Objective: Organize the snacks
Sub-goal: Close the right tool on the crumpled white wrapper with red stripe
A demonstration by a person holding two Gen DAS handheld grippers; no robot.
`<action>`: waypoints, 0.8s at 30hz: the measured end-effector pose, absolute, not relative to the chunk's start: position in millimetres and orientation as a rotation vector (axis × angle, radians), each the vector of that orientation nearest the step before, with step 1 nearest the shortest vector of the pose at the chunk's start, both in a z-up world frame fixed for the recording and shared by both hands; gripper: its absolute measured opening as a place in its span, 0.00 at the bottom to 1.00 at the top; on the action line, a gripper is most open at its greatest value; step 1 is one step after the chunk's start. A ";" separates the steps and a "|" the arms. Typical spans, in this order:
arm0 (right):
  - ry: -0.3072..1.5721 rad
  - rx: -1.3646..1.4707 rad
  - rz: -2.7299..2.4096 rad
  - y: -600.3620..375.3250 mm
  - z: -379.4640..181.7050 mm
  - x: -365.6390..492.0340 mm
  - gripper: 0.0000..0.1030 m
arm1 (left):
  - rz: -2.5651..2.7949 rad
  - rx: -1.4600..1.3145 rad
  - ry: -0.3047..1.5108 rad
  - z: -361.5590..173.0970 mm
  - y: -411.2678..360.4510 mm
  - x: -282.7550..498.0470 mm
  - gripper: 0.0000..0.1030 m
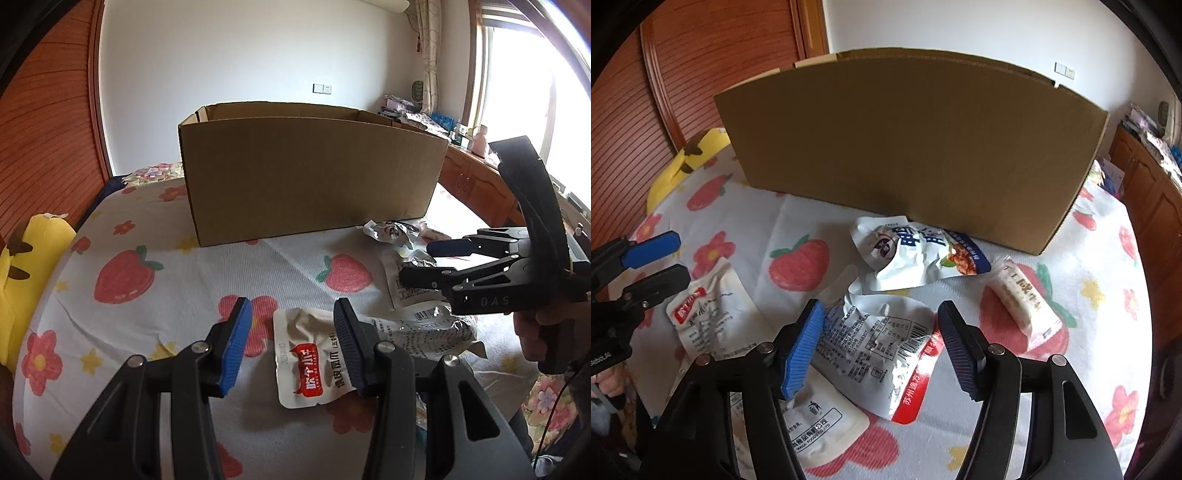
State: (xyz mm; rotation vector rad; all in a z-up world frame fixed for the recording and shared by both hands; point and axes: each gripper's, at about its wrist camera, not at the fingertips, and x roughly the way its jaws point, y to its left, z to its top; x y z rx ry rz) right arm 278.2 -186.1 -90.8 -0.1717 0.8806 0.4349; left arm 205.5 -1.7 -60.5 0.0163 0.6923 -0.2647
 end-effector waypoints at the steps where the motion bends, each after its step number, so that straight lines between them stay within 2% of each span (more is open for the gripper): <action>1: 0.880 -0.177 0.433 -185.5 -92.0 278.6 0.68 | -0.265 0.015 0.693 -61.7 -1.5 205.7 0.45; 6: 0.895 -0.195 0.436 -183.7 -98.4 277.2 0.77 | -0.267 0.012 0.700 -66.3 -1.0 206.9 0.45; 16: 0.906 -0.218 0.443 -185.3 -100.1 276.6 0.77 | -0.278 0.014 0.697 -68.9 -1.2 205.7 0.45; 24: 0.926 -0.175 0.434 -208.3 -93.4 272.6 0.53 | -0.337 0.043 0.697 -60.4 -11.2 199.7 0.45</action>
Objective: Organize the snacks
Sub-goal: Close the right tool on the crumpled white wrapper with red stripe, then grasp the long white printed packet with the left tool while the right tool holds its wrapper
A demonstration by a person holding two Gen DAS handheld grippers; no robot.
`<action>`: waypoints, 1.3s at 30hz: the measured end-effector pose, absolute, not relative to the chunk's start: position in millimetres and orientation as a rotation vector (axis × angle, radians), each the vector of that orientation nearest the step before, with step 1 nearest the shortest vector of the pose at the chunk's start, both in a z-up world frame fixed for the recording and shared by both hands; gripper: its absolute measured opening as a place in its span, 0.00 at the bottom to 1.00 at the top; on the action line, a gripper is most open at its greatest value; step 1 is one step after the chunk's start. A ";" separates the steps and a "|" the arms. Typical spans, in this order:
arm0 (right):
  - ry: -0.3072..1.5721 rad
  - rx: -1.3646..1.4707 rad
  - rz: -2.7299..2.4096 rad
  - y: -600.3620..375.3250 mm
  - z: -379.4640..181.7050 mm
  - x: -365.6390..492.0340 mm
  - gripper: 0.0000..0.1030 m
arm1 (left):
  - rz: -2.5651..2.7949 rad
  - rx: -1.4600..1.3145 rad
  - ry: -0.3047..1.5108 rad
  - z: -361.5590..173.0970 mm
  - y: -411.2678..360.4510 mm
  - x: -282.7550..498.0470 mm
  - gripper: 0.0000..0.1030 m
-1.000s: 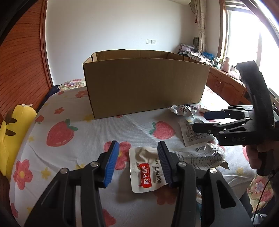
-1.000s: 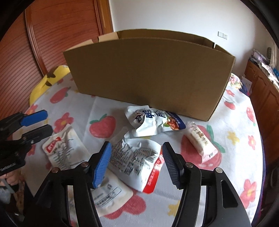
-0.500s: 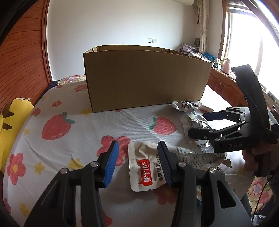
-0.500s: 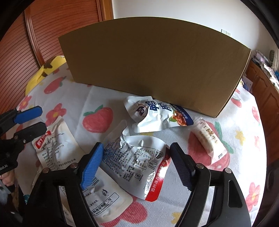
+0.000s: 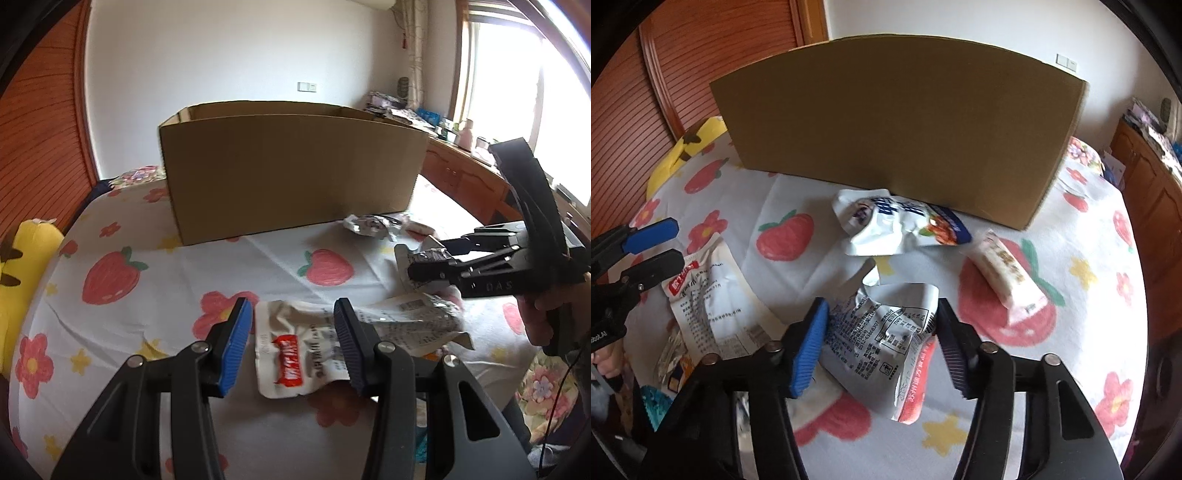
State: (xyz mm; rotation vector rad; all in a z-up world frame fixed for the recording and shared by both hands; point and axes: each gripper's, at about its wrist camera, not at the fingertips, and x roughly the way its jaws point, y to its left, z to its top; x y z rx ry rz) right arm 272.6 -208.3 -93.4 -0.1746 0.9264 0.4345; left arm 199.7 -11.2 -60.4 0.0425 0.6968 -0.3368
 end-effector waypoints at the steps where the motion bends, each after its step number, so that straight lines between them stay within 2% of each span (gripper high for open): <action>1: 0.925 -0.161 0.432 -212.9 -92.3 271.2 0.50 | -0.344 0.049 0.696 -58.9 -13.3 198.4 0.45; 3: 0.919 -0.140 0.428 -218.9 -90.2 269.3 0.46 | -0.358 0.065 0.697 -57.1 -18.5 196.2 0.45; 8: 0.891 -0.130 0.414 -227.6 -88.5 258.4 0.43 | -0.416 0.096 0.710 -54.4 -33.7 191.7 0.46; 21: 0.879 -0.099 0.364 -256.8 -88.4 258.3 0.45 | -0.516 0.316 0.777 -63.0 -74.1 190.0 0.48; 39: 0.868 -0.046 0.373 -275.1 -93.0 256.6 0.46 | -0.674 0.462 0.852 -62.9 -118.9 195.8 0.51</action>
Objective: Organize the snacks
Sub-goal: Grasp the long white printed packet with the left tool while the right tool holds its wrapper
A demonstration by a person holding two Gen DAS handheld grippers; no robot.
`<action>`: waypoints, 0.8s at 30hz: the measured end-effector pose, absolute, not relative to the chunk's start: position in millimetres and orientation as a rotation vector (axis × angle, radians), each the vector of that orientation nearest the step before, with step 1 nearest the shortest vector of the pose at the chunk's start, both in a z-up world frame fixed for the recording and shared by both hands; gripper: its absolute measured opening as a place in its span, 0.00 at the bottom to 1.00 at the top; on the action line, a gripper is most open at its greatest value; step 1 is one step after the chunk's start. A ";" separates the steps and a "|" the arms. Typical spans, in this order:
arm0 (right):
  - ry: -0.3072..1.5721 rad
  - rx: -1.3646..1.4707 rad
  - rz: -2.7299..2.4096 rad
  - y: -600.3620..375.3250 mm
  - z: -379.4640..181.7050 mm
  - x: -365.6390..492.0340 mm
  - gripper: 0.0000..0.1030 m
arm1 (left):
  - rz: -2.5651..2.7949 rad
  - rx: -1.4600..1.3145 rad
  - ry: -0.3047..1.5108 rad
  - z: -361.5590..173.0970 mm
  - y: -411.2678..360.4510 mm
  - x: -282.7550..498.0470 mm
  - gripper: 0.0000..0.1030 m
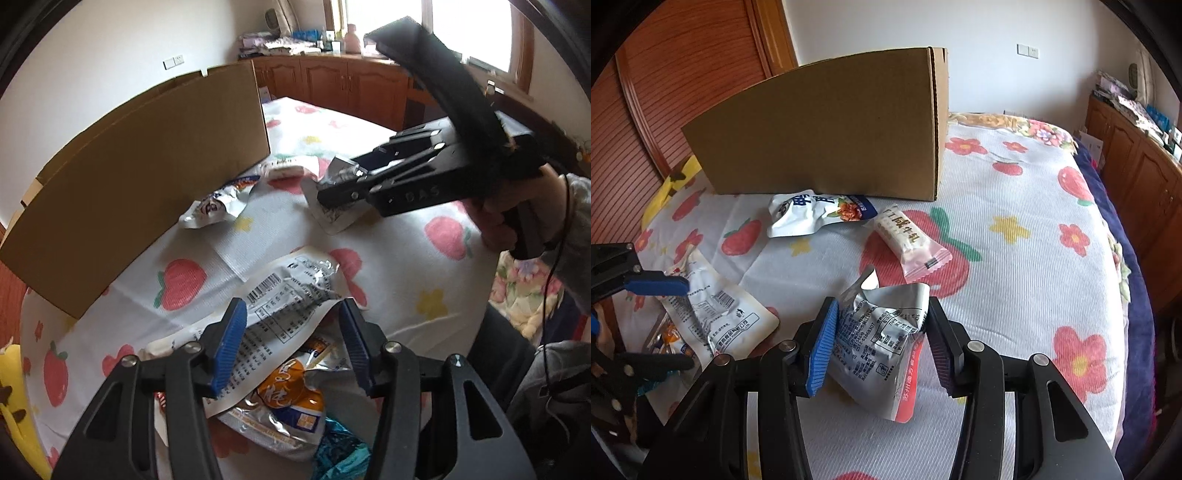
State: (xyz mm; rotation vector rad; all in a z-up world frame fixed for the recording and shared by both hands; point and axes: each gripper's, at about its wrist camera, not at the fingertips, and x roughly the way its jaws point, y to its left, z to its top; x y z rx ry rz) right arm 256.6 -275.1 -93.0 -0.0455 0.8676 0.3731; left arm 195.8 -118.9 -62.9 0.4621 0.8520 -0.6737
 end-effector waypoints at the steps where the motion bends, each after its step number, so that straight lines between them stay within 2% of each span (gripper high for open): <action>1: 0.866 -0.045 0.373 -275.4 -93.1 256.2 0.46 | -0.669 0.476 0.854 -64.7 -120.3 197.0 0.51; 9: 0.865 -0.046 0.373 -276.6 -93.8 255.6 0.46 | -0.635 0.536 0.892 -73.4 -131.9 215.2 0.52; 19: 0.859 -0.049 0.369 -275.4 -93.3 254.5 0.46 | -0.642 0.478 0.905 -75.3 -137.4 232.5 0.52; 20: 0.859 -0.049 0.369 -275.5 -93.7 253.9 0.46 | -0.638 0.469 0.907 -77.3 -138.8 236.1 0.50; 23: 0.858 -0.048 0.370 -275.5 -93.9 253.8 0.46 | -0.644 0.485 0.895 -76.7 -139.9 235.8 0.34; 24: 0.858 -0.048 0.370 -275.5 -93.9 253.7 0.46 | -0.644 0.499 0.885 -75.2 -140.5 233.9 0.31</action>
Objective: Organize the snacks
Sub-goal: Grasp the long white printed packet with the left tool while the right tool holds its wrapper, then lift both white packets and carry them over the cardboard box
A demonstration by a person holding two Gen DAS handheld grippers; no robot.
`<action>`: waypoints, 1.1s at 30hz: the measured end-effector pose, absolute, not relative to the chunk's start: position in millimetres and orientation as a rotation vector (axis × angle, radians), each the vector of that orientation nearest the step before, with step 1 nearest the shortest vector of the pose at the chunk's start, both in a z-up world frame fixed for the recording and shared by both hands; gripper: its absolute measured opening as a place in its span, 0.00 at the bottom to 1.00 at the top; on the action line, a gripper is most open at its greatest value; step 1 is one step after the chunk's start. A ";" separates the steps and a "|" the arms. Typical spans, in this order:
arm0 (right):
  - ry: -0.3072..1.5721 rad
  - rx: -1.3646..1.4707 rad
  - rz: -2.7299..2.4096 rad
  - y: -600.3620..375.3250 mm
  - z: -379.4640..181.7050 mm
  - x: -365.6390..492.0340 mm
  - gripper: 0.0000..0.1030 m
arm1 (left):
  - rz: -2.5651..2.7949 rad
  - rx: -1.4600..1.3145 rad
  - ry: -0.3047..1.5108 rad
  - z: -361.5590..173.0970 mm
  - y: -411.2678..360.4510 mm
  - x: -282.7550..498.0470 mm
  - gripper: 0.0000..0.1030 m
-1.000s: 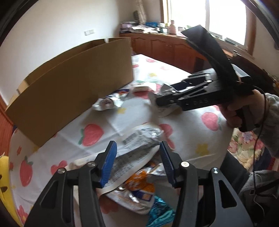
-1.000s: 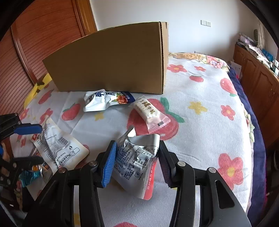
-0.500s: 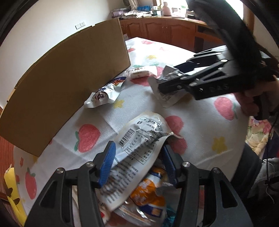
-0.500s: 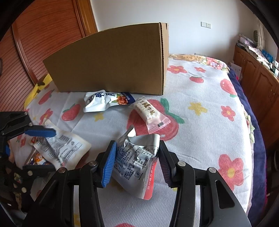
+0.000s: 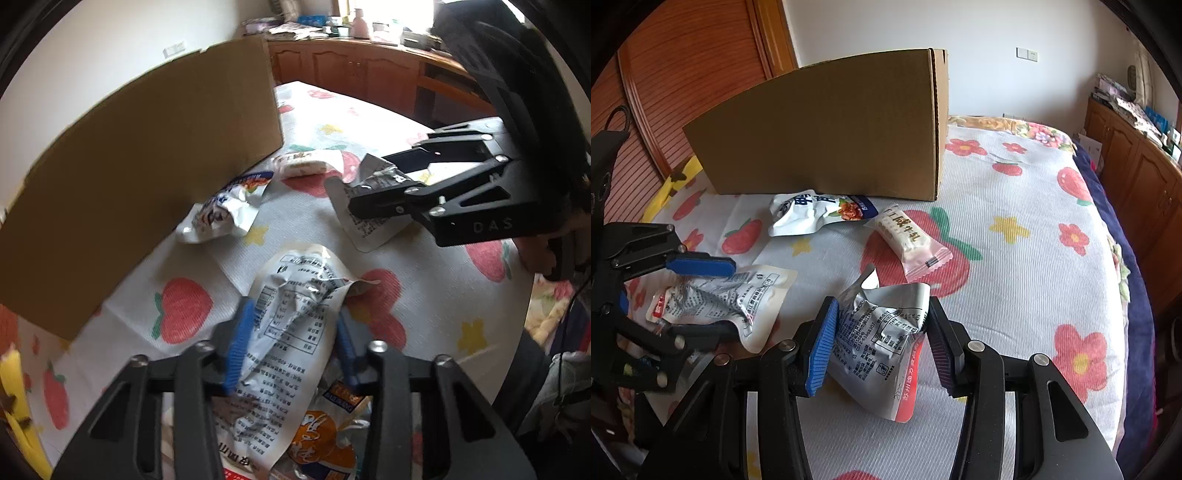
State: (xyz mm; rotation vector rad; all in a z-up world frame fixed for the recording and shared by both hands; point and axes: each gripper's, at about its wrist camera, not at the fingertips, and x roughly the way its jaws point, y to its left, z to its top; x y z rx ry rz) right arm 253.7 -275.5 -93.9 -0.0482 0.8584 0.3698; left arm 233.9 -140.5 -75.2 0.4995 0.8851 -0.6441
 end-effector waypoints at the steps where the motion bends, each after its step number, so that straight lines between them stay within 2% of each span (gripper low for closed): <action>1: 0.858 -0.048 0.370 -275.6 -94.0 253.7 0.46 | -0.641 0.511 0.881 -74.1 -142.6 232.2 0.25; 4: 0.858 -0.048 0.370 -275.2 -94.4 254.2 0.46 | -0.609 0.535 0.846 -68.5 -145.2 227.6 0.21; 14: 0.858 -0.047 0.371 -275.7 -94.8 253.4 0.47 | -0.536 0.370 0.730 -22.0 -105.4 230.2 0.13; 33: 0.855 -0.048 0.367 -275.0 -95.5 253.3 0.45 | -0.465 0.203 0.577 21.2 -63.6 217.7 0.13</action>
